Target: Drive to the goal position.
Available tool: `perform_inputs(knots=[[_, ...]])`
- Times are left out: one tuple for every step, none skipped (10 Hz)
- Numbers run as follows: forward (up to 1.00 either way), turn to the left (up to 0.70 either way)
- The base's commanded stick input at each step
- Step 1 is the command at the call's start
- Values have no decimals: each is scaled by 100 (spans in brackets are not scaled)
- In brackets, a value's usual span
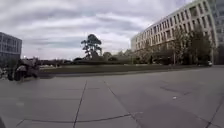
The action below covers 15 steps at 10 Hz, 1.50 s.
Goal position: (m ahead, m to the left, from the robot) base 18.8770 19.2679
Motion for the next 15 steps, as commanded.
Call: perform_inputs(knots=[[-70, -35], [-70, -35], [-70, -35], [-70, -34], [-70, -32], [0, 0], [0, 0], [0, 0], [0, 0], [0, 0], [0, 0], [0, 0], [9, 5], [70, 35], [70, 35]])
